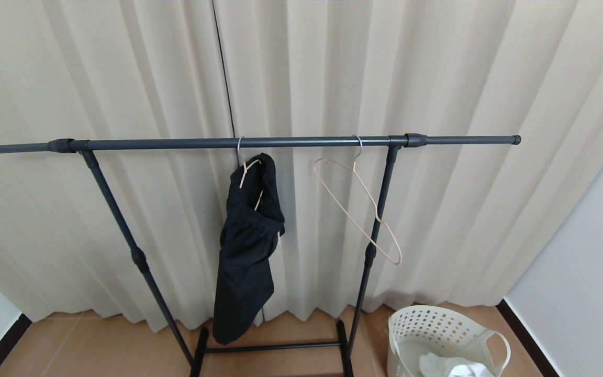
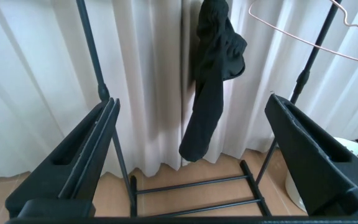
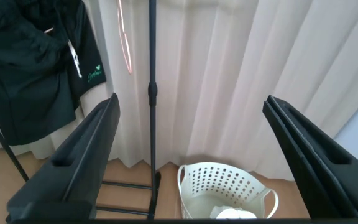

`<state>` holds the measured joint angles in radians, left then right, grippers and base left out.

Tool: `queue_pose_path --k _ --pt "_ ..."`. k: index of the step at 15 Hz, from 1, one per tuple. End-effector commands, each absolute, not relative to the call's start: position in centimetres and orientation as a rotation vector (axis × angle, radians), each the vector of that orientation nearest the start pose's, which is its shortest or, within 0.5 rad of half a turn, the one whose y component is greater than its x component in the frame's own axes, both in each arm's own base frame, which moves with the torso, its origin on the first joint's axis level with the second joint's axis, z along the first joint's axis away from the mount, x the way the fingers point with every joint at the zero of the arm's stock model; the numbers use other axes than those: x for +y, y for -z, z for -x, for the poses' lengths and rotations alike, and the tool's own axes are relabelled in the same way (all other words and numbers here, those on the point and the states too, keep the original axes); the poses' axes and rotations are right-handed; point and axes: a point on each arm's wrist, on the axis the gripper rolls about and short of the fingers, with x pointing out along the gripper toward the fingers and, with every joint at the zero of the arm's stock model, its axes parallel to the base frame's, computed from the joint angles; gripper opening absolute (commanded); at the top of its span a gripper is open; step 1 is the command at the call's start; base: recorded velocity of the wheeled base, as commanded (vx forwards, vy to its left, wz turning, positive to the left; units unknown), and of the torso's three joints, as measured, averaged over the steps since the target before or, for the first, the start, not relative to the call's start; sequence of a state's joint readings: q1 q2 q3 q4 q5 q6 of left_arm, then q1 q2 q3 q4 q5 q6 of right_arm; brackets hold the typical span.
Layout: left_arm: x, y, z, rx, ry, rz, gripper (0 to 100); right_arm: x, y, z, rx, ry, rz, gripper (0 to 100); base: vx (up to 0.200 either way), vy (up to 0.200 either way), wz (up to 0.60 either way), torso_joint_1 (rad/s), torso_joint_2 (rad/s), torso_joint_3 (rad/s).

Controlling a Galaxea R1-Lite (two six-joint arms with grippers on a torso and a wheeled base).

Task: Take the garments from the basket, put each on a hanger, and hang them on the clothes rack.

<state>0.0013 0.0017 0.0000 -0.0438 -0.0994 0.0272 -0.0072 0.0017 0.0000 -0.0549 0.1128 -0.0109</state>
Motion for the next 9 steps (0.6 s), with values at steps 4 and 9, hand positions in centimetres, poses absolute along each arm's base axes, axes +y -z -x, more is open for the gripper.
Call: queue_pose_path --k 4,9 --pt "-0.23 -8.01 2.28 -0.043 0.099 -0.03 100 0.27 -8.1 2.31 -0.054 -0.105 0.019 100 0.0 0.0 0.0 0.0 0.0 0.0" --pt "-0.23 -8.01 2.28 -0.043 0.099 -0.03 100 0.28 -8.1 2.31 -0.054 -0.107 0.019 100 0.0 0.0 0.0 -0.059 0.15 0.082"
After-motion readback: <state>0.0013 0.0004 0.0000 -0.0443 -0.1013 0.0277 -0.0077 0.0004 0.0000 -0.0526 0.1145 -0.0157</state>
